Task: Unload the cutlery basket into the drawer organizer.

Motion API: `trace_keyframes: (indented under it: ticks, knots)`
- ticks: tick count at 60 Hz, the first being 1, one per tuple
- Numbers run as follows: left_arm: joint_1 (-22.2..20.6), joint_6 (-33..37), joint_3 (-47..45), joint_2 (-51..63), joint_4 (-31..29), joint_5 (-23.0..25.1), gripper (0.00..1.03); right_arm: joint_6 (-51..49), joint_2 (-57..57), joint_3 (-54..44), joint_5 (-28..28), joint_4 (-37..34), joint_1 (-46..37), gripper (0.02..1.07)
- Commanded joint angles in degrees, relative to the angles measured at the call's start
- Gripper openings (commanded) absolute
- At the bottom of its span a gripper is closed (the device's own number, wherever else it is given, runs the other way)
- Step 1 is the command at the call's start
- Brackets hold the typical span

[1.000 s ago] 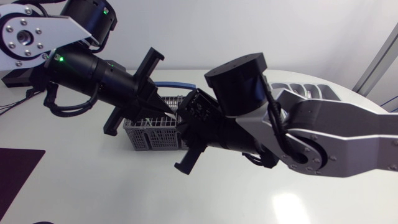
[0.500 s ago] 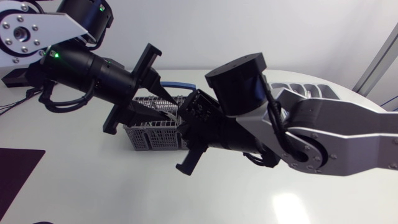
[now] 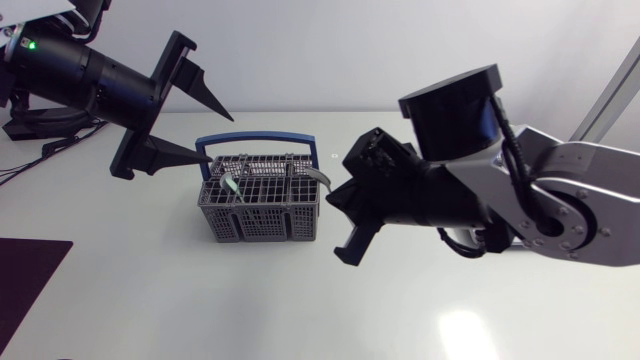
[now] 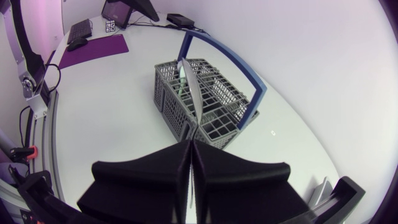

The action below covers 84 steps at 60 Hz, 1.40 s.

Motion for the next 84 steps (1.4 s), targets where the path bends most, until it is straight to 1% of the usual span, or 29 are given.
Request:
trace_keyframes:
  ticks: [1,8,17,22,30,33,37,39,45,52,55,67,74,84]
  knots:
    - [0.82,2.14,1.44,1.17,-1.38,-1.76,0.82,-1.98,-1.78,-2.35,-1.54,-1.55,-3.22,0.08]
    - [0.65,3.55,-0.05,1.17,-1.38,-5.80,0.82,-4.97,-3.80,-4.54,-4.88,-2.96,-9.11,0.08]
    - [0.65,4.78,-1.20,1.17,-1.38,-9.23,0.84,-10.59,-5.65,-6.04,-8.83,-5.33,-16.84,0.08]
    - [0.56,5.48,-2.16,1.17,-1.29,-10.64,0.87,-14.55,-6.44,-6.39,-11.12,-6.65,-21.59,0.08]
    - [0.56,6.36,-3.74,1.00,-1.12,-12.48,0.87,-21.05,-6.79,-6.39,-16.04,-8.32,-30.11,0.08]
    - [0.47,6.54,-4.10,0.82,-1.12,-13.19,0.87,-24.13,-6.53,-6.48,-16.92,-9.11,-32.66,0.08]
    - [0.47,6.80,-4.62,0.73,-1.12,-13.63,0.89,-27.64,-5.74,-6.39,-19.03,-9.64,-37.15,0.08]
    - [0.47,6.98,-5.06,0.56,-1.03,-14.33,0.90,-30.63,-4.86,-6.21,-20.26,-9.73,-40.22,0.08]
    - [0.38,7.33,-5.68,0.29,-0.85,-15.30,0.90,-35.11,-2.84,-5.60,-22.37,-9.82,-45.32,0.08]
    - [0.29,7.94,-6.38,0.03,-0.76,-16.62,0.90,-40.82,0.41,-5.07,-23.51,-9.82,-50.42,0.08]
    - [0.12,8.56,-6.82,0.03,-0.76,-16.97,0.94,-43.29,1.91,-4.81,-23.77,-9.82,-52.26,0.08]
    - [0.03,9.79,-7.96,0.03,-0.76,-18.11,0.94,-52.78,7.80,-1.99,-24.74,-11.22,-59.65,0.08]
    - [0.03,10.05,-8.40,0.03,-0.94,-18.55,0.94,-58.75,12.72,1.08,-24.56,-12.80,-64.39,0.08]
    - [-0.06,10.49,-9.46,0.03,-0.94,-18.72,0.94,-66.93,19.84,4.69,-22.98,-12.72,-70.10,0.08]
